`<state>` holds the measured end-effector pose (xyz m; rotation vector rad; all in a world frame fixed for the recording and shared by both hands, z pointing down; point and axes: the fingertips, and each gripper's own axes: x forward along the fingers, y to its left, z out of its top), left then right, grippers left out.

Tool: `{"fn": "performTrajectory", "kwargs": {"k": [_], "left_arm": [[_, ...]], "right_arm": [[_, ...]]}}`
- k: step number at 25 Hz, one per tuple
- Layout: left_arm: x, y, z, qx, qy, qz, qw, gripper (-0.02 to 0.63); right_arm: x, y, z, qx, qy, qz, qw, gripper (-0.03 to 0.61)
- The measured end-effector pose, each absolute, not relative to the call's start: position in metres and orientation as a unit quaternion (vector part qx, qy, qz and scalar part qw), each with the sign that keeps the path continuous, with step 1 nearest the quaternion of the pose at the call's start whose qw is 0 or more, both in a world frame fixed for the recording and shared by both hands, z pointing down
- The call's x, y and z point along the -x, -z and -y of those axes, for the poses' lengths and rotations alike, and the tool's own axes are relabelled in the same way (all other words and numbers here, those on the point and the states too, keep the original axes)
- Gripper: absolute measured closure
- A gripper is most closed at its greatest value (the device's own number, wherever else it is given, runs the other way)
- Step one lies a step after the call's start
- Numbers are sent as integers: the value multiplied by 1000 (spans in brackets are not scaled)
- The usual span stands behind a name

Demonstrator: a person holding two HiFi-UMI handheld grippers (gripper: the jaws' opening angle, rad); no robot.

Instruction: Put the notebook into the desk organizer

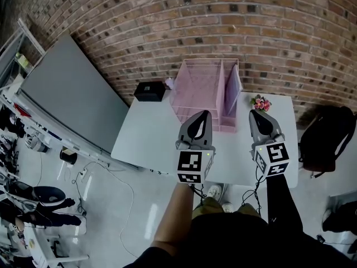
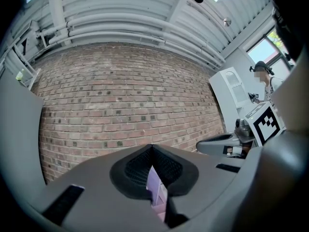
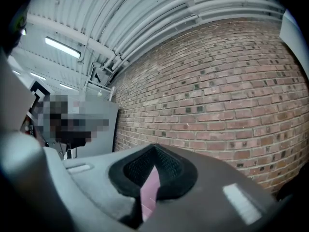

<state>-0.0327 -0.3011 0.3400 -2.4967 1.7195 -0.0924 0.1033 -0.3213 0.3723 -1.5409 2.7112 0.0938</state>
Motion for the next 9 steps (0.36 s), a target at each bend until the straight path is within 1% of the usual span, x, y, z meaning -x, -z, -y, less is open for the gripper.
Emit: {"fn": "performTrajectory", "kwargs": {"k": [9], "left_arm": [[34,-341,311,821,30,-568,54,606]], "right_arm": [[-105,-374,331,496,-28,-868,11,580]]}}
